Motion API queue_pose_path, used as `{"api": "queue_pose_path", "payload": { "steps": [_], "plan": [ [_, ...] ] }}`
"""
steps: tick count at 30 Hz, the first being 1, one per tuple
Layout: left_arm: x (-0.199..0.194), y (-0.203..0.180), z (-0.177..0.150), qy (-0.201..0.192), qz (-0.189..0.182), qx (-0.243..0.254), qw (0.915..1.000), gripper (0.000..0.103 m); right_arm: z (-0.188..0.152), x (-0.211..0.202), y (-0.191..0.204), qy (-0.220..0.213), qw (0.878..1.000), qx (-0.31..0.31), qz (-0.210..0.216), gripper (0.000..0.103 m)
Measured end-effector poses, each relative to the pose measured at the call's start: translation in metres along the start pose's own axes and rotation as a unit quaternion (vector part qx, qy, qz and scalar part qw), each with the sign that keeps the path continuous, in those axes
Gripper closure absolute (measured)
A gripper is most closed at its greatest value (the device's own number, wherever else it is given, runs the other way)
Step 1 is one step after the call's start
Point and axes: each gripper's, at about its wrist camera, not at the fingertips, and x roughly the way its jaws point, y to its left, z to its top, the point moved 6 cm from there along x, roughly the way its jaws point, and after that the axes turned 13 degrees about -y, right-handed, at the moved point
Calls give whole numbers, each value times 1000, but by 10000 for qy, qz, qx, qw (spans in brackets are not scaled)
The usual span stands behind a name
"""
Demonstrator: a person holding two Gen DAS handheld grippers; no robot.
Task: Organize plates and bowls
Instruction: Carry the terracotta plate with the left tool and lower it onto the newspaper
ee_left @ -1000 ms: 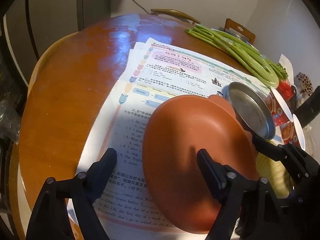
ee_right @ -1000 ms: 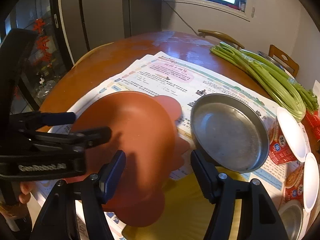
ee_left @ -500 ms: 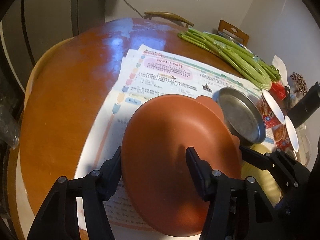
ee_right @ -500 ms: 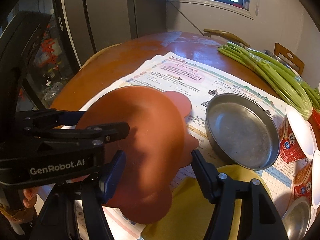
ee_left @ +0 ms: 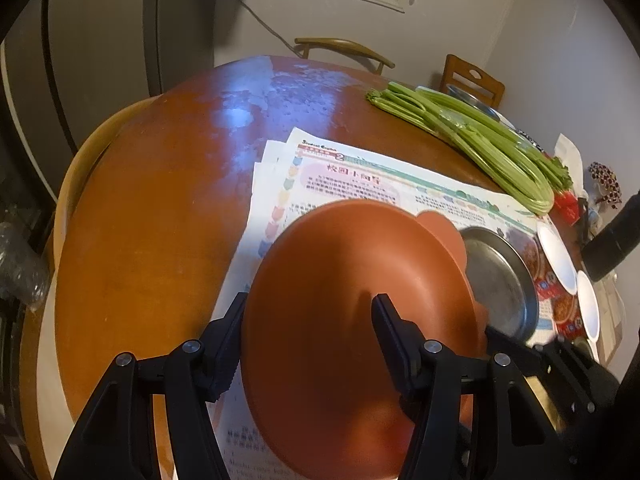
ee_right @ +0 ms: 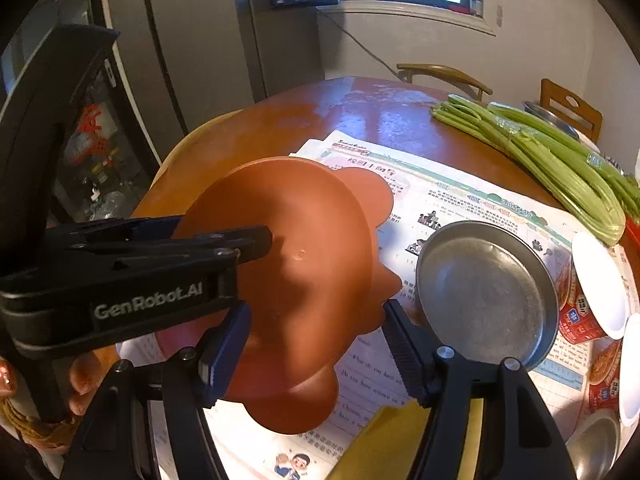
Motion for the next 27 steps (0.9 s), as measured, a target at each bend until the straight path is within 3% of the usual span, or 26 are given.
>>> {"api": "queue_pose_path", "payload": {
  "steps": [14, 27],
  "plan": [
    [44, 3, 10, 137, 82, 122, 9998, 39, -7, 16, -6, 109, 9987, 461, 160, 36],
    [42, 0, 5, 102, 79, 254, 9996, 39, -8, 7, -6, 45, 9988, 462, 143, 36]
  ]
}}
